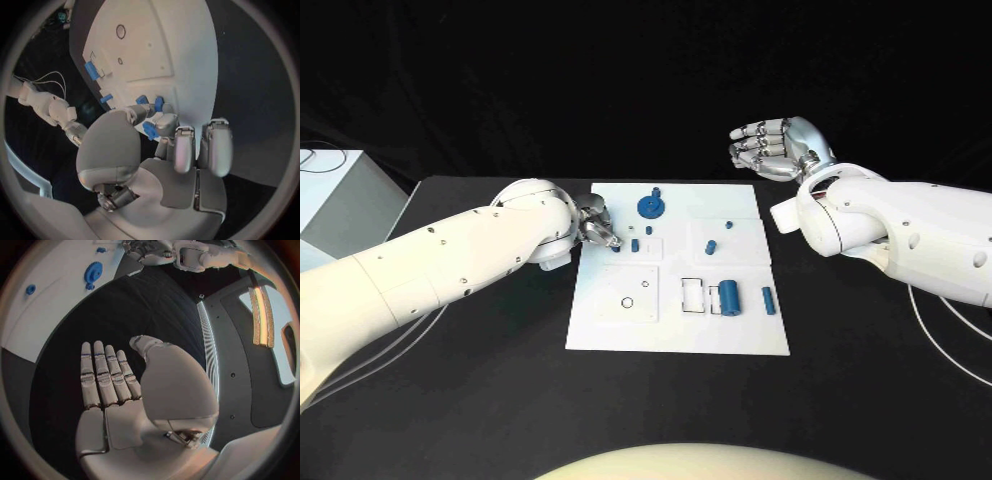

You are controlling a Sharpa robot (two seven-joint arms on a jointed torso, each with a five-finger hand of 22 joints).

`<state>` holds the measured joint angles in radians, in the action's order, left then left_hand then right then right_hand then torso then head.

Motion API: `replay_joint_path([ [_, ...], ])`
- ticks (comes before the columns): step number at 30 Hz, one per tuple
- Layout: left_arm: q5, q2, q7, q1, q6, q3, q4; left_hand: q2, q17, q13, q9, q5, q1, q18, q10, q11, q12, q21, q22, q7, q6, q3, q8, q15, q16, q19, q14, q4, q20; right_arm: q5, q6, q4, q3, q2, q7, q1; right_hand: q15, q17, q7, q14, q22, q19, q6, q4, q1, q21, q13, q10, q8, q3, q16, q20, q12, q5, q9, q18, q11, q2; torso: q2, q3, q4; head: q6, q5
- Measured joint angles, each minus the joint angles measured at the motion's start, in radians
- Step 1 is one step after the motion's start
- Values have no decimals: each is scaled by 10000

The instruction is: Assemble the parts on the task board

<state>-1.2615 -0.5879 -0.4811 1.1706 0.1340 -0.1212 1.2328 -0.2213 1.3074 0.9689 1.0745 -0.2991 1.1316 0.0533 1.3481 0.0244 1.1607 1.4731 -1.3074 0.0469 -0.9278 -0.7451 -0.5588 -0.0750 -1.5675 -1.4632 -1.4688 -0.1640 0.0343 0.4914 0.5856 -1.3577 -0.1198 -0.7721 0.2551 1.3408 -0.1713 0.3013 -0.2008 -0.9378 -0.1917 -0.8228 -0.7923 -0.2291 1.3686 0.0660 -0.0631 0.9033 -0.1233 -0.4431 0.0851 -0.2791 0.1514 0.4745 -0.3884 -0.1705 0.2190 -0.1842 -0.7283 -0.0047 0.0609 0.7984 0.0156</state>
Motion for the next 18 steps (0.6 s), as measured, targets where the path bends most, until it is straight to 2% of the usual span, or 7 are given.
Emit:
replay_joint_path([
  [18, -53, -14, 7, 3, 97, -4, 28, -11, 0, 8, 15, 3, 93, 0, -1, -1, 0, 0, 0, 35, -35, -1, -22, 0, 0, 0, 0, 0, 0, 0, -36, 4, 0, 0, -10, -15, 0, -31, 0, 0, 40, 0, 0, 0, -40, 0, 0, 0, 0, 0, -56, 0, -41, 0, 21, 0, 0, 40, -1, 13, -7, 19, -8],
])
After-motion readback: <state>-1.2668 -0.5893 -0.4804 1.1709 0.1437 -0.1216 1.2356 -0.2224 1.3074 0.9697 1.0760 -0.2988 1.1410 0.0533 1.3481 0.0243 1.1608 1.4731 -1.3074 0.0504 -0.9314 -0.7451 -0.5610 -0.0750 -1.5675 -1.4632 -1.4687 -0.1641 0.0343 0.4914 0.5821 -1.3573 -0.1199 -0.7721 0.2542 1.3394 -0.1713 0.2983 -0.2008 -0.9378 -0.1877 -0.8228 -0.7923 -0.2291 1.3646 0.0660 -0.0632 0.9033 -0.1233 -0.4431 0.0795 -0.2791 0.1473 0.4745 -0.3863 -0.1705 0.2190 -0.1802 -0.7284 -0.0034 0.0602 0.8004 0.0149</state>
